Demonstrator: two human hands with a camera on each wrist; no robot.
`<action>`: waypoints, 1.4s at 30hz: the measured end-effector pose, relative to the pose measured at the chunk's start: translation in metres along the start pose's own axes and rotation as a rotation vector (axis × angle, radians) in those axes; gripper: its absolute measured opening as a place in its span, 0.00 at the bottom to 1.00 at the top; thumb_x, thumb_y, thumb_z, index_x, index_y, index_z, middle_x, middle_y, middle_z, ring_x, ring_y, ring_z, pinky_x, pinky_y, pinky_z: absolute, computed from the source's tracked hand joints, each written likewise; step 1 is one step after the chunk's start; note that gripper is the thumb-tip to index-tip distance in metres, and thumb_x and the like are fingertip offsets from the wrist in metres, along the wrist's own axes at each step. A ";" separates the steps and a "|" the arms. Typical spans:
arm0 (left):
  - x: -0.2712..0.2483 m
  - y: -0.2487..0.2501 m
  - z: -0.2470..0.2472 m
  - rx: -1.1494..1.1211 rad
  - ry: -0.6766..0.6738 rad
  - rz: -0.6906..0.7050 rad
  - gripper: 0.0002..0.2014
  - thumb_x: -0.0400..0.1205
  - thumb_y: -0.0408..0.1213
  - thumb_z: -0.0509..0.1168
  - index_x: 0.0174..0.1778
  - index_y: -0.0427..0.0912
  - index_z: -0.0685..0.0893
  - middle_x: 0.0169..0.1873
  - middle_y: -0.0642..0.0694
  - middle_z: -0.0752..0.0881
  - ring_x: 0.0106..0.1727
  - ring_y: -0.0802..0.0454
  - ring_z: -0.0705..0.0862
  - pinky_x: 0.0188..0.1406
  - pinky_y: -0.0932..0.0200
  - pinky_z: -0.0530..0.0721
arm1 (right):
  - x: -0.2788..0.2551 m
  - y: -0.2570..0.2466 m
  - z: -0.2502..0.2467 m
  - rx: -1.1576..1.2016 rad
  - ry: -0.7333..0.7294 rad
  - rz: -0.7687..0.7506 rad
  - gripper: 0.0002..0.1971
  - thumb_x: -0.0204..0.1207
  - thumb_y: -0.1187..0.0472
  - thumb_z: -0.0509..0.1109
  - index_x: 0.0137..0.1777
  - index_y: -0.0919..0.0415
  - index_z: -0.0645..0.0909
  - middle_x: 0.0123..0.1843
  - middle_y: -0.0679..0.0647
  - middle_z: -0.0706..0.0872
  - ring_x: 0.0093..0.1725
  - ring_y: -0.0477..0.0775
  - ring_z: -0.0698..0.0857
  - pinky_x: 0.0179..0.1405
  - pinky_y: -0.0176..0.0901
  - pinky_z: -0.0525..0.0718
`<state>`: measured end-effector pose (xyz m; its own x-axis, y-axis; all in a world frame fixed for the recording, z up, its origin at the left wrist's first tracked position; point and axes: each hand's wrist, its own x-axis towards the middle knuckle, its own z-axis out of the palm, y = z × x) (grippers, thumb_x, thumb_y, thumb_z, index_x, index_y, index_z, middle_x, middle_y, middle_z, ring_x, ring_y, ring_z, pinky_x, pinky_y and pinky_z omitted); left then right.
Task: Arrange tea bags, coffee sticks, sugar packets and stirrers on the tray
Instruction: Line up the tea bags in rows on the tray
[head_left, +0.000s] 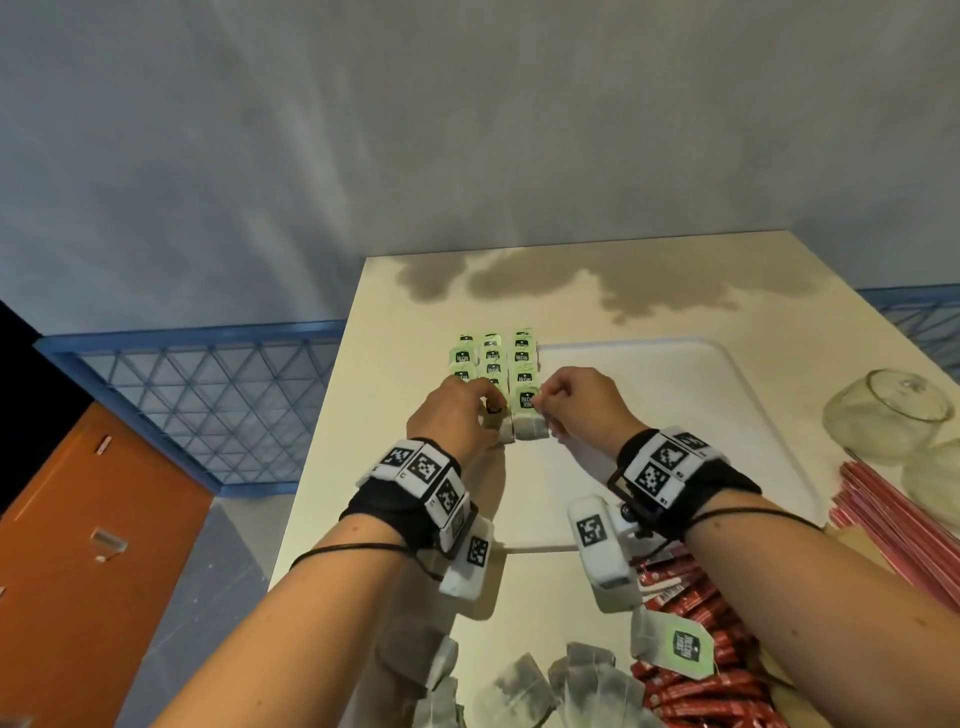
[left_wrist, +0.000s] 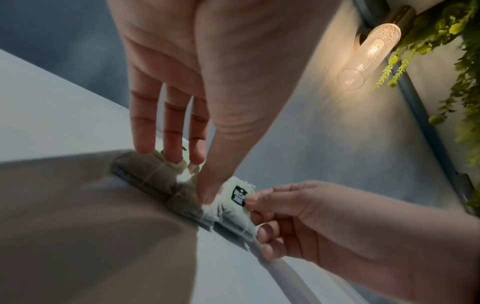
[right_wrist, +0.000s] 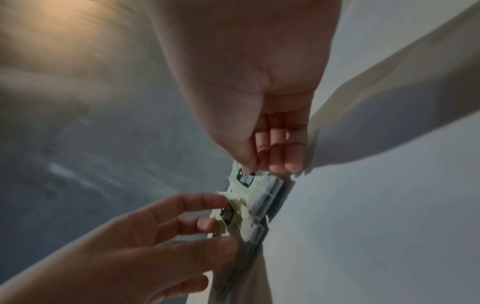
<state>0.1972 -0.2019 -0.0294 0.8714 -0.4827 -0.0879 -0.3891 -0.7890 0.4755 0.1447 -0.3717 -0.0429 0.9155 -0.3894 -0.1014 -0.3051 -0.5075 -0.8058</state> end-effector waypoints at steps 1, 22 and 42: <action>0.003 0.002 0.001 0.017 -0.017 -0.001 0.17 0.72 0.42 0.78 0.55 0.57 0.85 0.52 0.48 0.79 0.53 0.47 0.82 0.50 0.52 0.83 | 0.001 0.000 0.001 -0.015 0.022 0.001 0.04 0.77 0.63 0.74 0.42 0.61 0.83 0.29 0.58 0.86 0.27 0.54 0.84 0.40 0.50 0.89; -0.085 0.008 -0.016 0.036 -0.196 0.099 0.18 0.77 0.45 0.73 0.63 0.53 0.84 0.51 0.54 0.84 0.48 0.56 0.81 0.57 0.54 0.84 | -0.099 -0.006 -0.019 -0.137 -0.347 -0.152 0.12 0.70 0.59 0.82 0.51 0.54 0.86 0.43 0.50 0.91 0.38 0.49 0.88 0.39 0.37 0.85; -0.175 0.014 0.006 -0.136 -0.274 0.127 0.17 0.77 0.49 0.75 0.60 0.51 0.86 0.49 0.54 0.87 0.45 0.61 0.82 0.52 0.61 0.81 | -0.183 0.006 -0.028 -0.590 -0.746 -0.118 0.16 0.66 0.51 0.82 0.51 0.47 0.83 0.49 0.48 0.88 0.50 0.52 0.85 0.53 0.52 0.84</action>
<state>0.0374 -0.1309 -0.0129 0.6983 -0.6730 -0.2440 -0.4297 -0.6667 0.6090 -0.0325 -0.3250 -0.0129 0.8178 0.1757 -0.5480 -0.0967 -0.8968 -0.4318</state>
